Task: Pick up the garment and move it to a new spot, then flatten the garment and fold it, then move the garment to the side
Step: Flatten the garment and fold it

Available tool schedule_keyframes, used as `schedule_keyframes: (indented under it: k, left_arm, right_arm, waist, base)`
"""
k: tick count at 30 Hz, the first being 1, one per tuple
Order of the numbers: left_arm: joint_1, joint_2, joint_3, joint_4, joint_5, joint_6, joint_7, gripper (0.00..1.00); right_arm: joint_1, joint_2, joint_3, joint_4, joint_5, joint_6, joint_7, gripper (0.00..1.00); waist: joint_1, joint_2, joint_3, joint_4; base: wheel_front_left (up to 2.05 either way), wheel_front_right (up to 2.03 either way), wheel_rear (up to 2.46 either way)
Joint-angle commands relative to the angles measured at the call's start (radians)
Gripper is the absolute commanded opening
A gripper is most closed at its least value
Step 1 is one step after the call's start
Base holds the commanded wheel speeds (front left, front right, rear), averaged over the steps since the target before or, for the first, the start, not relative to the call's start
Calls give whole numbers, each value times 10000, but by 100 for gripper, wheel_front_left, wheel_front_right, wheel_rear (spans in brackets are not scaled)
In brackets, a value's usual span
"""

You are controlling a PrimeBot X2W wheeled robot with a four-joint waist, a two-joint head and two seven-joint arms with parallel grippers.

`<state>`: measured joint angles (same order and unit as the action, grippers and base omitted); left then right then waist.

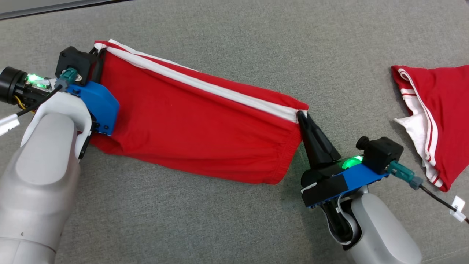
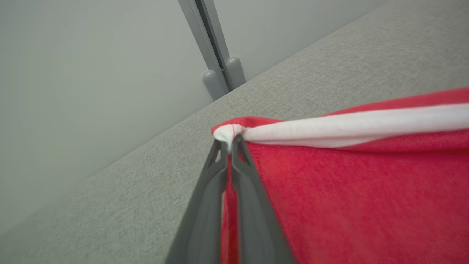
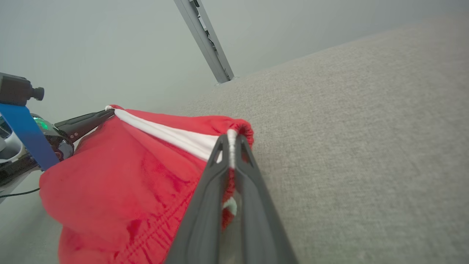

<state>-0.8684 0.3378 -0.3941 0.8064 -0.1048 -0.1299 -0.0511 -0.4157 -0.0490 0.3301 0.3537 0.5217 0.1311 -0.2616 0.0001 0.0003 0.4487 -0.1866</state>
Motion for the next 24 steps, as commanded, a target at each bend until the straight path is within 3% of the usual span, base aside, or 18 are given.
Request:
schedule_keyframes:
  k: [1,7,8,9,10,18,24]
  left_arm:
    - [-304,-23,-68,241,87,88,-163,0]
    - [-552,-261,-94,843,23,271,-599,0]
    - [-648,-368,-103,1052,-24,348,-829,100]
    - [-648,-368,-103,1052,-24,348,-829,100]
    - [-648,-426,-70,1170,-111,347,-920,100]
    - [-248,-743,257,1907,-663,550,-1460,100]
    - [174,-976,262,2576,-1023,446,-693,100]
  right_arm:
    - [-172,-38,-194,-168,-92,-6,-45,0]
    - [-274,-37,-89,-178,-344,-6,-45,0]
    - [-284,-36,-102,-140,-328,-6,-45,51]
    - [-284,-36,-102,-140,-328,-6,-45,51]
    - [-281,-36,-138,-127,-336,-6,-45,100]
    - [265,-29,-1083,-280,-844,-6,-42,100]
    - [693,-29,-1604,-330,-1029,-6,-40,100]
  waist:
    - [-1,-3,94,-25]
    - [-1,-3,223,8]
    - [-1,-3,230,28]
    - [-1,-3,230,28]
    - [-1,-3,219,42]
    - [-1,-3,-121,190]
    - [-1,-3,-408,273]
  base:
    - [0,0,0]
    - [0,0,0]
    - [0,0,0]
    - [0,0,0]
    - [0,0,0]
    - [0,0,0]
    - [0,0,0]
